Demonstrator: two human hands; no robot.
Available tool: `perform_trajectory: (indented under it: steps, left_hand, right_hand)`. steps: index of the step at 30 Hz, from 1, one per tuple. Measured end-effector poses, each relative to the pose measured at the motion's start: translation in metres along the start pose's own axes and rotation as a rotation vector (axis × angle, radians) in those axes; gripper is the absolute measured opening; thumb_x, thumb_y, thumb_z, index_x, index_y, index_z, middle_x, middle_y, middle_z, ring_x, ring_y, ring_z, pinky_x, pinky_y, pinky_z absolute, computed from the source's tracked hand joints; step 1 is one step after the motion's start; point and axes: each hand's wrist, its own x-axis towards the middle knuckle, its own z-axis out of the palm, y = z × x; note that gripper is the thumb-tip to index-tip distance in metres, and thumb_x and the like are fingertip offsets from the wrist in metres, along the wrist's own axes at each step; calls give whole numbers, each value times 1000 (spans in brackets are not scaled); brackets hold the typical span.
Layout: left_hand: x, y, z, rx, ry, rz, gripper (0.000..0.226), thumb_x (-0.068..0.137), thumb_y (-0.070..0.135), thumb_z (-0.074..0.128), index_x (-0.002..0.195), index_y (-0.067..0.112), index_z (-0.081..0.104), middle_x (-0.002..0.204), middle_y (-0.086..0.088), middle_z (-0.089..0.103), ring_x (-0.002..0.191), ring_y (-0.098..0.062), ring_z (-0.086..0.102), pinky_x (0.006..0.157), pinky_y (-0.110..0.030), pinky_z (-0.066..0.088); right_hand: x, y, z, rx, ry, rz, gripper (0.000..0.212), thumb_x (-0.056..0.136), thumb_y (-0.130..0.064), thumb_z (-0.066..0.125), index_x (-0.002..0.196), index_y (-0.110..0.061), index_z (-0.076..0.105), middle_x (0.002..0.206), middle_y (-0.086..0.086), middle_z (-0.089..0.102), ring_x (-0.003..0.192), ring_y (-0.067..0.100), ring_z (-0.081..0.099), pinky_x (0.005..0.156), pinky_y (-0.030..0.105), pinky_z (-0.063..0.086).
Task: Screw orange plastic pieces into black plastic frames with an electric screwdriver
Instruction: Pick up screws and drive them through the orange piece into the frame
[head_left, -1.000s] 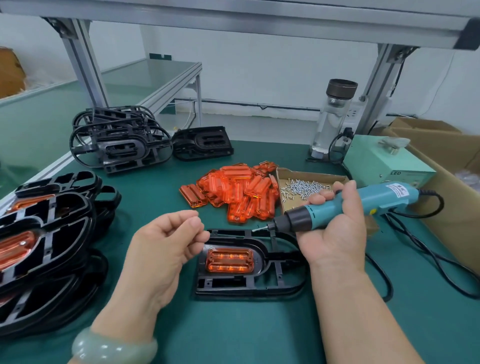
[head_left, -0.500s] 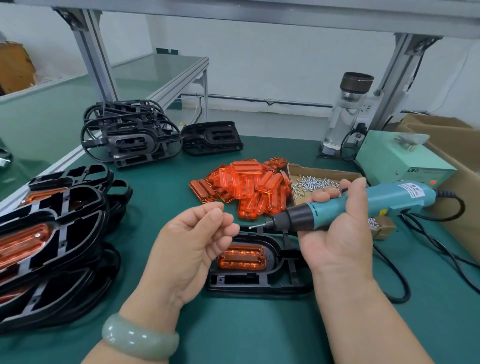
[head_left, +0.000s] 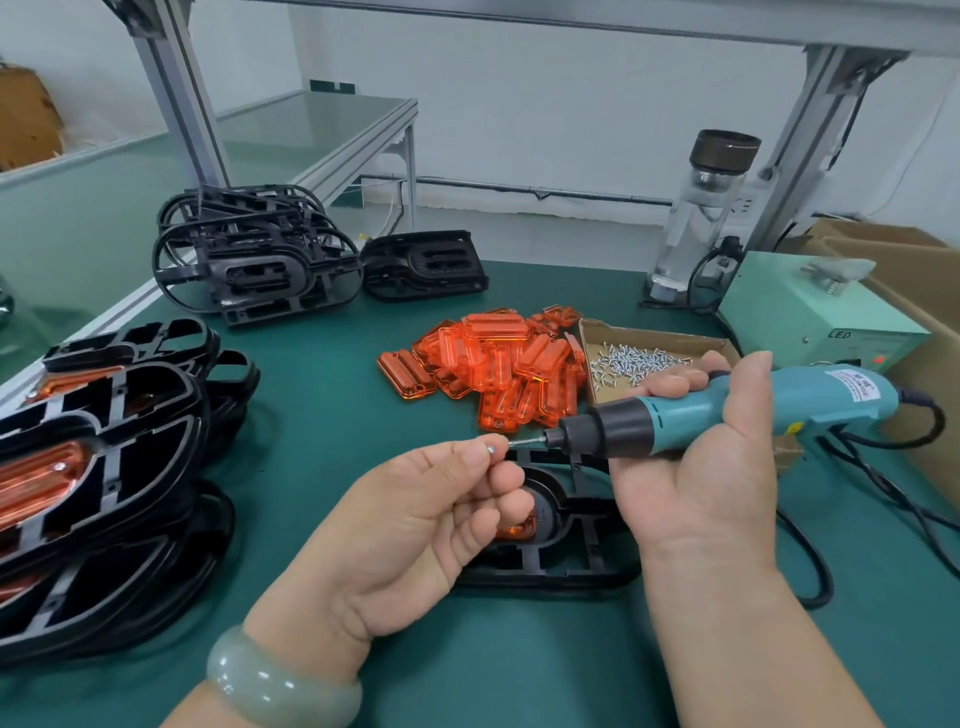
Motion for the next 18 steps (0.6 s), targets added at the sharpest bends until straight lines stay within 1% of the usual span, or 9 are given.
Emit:
perform_trajectory:
  steps: [5,9,11,13,16,18]
  left_hand:
    - [-2,0,0,-3,-35,-3,12,65,18,64,65,13,75,65,-7,65,55,-16,66,42,-15,50]
    - [-2,-1,0,17,-39,2,11,62,20,66,66,14,75,66,-7,66,55,-16,66,42,-15,49]
    - [-2,-1,-1,34,-25,14,12,64,19,66,66,13,75,66,-7,66,56,-16,66,42,-15,49]
    - [-1,-2,-1,55,-16,25,12,64,20,66,66,14,75,67,-7,67,56,-16,66,41,-15,48]
    - [-1,-2,0,77,-23,35,12,62,21,66,66,15,76,66,-6,67,56,-15,66,41,-15,48]
    - [-1,-3,-1,94,-19,50,12,63,22,66,66,15,76,66,-6,67,56,-15,66,41,-14,48]
  right_hand:
    - [0,0,-1,-15,4,-3,20,86,-39,64,87,-23,52,66,-10,50,55,4,51,60,18,48]
    - [-1,0,-1,-31,-18,-15,22,78,-39,66,86,-23,53,66,-11,51,55,5,51,61,18,48]
    - [-1,0,-1,-48,-26,-24,24,75,-40,67,85,-24,53,66,-11,51,55,5,51,64,18,47]
    - [-1,1,-1,-58,-28,-29,25,75,-40,67,87,-24,52,66,-11,50,55,5,51,66,19,46]
    - [-1,1,-2,-57,-39,-24,23,81,-40,66,89,-24,52,67,-11,50,56,4,51,64,18,46]
    - [-1,1,-2,-66,-41,-26,24,79,-41,66,89,-25,52,67,-12,50,56,4,51,66,19,45]
